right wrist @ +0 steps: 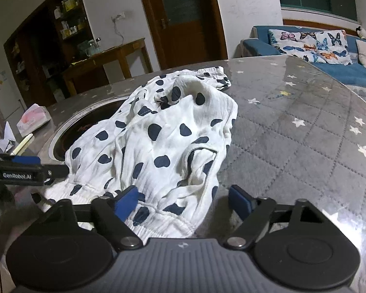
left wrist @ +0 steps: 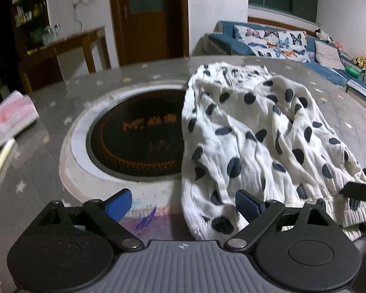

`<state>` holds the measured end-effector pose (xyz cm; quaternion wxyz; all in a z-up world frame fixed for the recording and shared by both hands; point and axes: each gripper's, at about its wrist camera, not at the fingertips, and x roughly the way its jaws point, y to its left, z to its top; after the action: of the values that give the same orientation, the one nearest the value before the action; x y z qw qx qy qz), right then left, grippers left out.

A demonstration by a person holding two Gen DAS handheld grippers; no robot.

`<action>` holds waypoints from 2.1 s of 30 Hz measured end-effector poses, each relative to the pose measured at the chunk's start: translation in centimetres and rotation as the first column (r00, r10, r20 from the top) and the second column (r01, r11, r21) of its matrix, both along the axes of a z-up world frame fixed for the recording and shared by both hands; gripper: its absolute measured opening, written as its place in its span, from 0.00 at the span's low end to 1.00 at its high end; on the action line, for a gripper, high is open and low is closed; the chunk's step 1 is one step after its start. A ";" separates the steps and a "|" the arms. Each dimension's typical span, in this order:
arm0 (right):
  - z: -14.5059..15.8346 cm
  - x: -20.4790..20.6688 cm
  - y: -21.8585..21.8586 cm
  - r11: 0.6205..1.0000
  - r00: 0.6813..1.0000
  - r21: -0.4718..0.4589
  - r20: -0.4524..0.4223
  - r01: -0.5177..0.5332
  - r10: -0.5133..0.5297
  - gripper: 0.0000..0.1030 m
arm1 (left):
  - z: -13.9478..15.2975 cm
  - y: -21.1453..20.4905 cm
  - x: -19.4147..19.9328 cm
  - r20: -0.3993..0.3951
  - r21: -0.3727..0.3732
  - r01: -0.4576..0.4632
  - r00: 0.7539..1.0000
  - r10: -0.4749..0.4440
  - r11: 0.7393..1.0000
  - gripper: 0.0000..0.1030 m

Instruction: Fold clothes

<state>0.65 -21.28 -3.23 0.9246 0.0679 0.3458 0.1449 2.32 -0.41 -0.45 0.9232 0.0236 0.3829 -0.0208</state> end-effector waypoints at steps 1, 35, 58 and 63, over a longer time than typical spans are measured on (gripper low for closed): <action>0.0 0.0 0.0 1.000 1.000 0.001 -0.001 -0.004 0.004 0.70 | -0.2 0.1 0.0 -0.012 -0.010 0.003 1.000 -0.004 1.000 0.86; 1.4 -7.7 -0.6 0.991 0.992 -0.059 -0.038 -0.120 0.118 0.17 | 1.2 2.2 -8.8 -0.016 -0.095 0.124 0.992 -0.126 0.988 0.06; 8.1 7.6 -2.0 0.987 0.990 -0.110 0.064 -0.117 0.125 0.26 | 7.0 0.9 2.3 0.072 0.067 0.080 0.994 -0.085 0.995 0.40; 7.4 13.8 -1.2 0.982 0.989 -0.132 0.044 -0.136 0.143 0.27 | 6.6 -0.4 8.2 0.053 0.066 0.091 0.994 -0.094 0.994 0.39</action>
<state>14.49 -22.43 4.12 0.9235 -0.0200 0.3335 0.1884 10.56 -0.82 6.15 0.9304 0.0711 0.3559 -0.0508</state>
